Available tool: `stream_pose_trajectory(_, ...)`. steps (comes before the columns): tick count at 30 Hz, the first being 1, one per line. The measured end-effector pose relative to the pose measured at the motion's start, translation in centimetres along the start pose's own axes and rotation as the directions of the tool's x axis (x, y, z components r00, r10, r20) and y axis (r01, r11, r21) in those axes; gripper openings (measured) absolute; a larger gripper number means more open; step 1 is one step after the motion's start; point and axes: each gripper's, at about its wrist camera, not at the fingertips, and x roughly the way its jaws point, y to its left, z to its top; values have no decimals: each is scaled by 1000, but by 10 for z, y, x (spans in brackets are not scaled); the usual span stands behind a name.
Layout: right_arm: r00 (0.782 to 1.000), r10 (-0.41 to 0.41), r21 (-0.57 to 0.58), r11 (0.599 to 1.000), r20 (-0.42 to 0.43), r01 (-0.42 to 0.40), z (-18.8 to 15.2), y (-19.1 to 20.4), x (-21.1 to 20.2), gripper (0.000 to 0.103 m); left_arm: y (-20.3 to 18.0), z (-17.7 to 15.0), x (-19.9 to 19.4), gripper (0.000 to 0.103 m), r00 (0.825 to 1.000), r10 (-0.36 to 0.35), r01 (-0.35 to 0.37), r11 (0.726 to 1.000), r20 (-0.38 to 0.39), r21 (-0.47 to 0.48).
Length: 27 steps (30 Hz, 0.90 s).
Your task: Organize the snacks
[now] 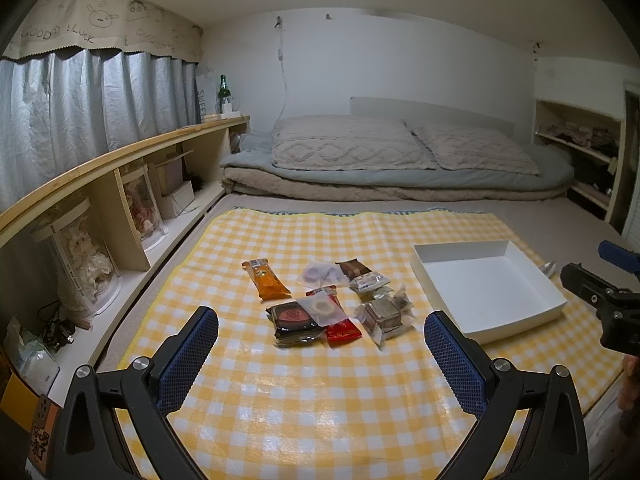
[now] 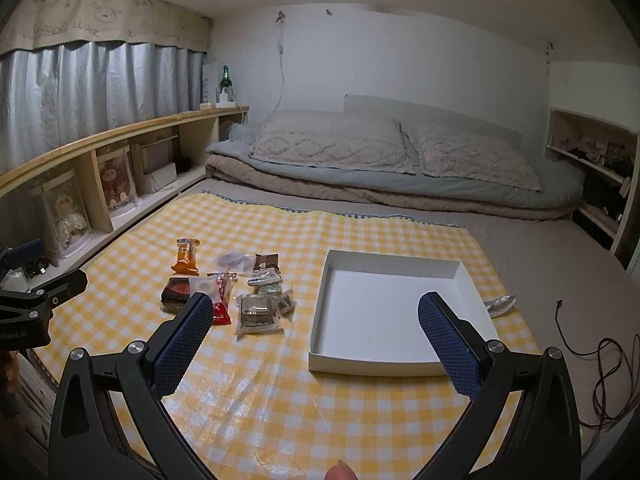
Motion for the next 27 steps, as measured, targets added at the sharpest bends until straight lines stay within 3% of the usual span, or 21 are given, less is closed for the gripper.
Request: stream_pose_trajectory(27,1000,1,-2,1000,5,-1,-1,1,0,103,-2,1,2,103,1000,-11,11,1000,7,6)
